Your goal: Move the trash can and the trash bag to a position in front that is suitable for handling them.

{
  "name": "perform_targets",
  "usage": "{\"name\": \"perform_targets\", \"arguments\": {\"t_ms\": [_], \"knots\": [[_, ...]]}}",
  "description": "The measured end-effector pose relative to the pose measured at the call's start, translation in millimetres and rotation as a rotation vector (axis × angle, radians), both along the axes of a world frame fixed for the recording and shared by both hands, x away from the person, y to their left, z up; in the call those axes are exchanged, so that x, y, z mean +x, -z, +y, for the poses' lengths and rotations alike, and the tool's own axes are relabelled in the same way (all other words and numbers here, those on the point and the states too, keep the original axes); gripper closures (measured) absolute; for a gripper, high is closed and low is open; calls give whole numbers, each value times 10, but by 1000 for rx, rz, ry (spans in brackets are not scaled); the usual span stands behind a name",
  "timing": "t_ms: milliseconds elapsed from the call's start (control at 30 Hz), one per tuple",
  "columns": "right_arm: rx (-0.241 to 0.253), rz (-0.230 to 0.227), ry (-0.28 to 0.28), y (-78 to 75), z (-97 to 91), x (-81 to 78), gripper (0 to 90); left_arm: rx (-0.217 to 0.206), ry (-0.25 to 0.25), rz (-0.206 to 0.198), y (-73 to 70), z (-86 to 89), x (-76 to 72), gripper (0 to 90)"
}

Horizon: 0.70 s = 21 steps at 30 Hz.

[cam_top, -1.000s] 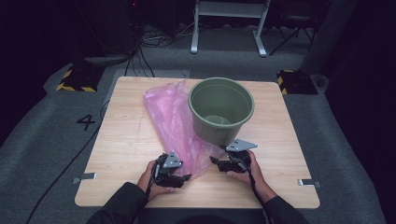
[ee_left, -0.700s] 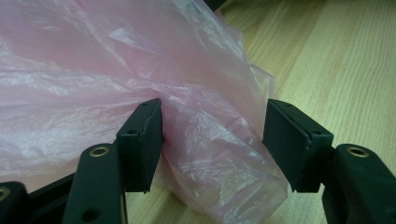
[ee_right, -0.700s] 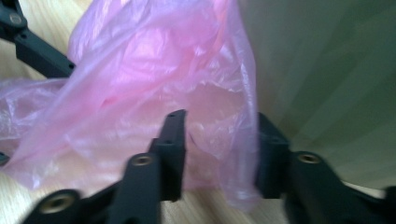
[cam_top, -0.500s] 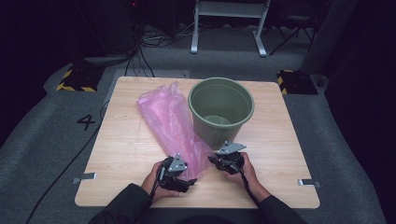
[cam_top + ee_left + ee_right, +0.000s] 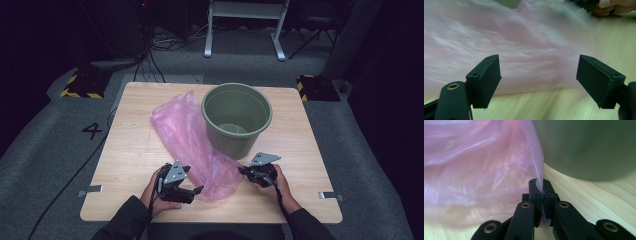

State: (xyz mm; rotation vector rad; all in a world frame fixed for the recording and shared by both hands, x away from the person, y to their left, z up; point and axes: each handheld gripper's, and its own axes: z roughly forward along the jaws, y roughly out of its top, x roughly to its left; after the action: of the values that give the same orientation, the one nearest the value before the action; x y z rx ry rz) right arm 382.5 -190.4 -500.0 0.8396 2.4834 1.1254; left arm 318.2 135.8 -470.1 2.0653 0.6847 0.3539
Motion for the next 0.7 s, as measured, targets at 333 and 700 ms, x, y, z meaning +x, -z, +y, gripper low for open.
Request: {"name": "perform_targets", "arguments": {"t_ms": [333, 700], "knots": [[11, 16, 100, -28, -456, 42, 887, 32, -95, -42, -56, 228, 120, 194], [3, 19, 174, -18, -856, 37, 866, 131, -178, -3, 118, 470, 300, 194]]}}
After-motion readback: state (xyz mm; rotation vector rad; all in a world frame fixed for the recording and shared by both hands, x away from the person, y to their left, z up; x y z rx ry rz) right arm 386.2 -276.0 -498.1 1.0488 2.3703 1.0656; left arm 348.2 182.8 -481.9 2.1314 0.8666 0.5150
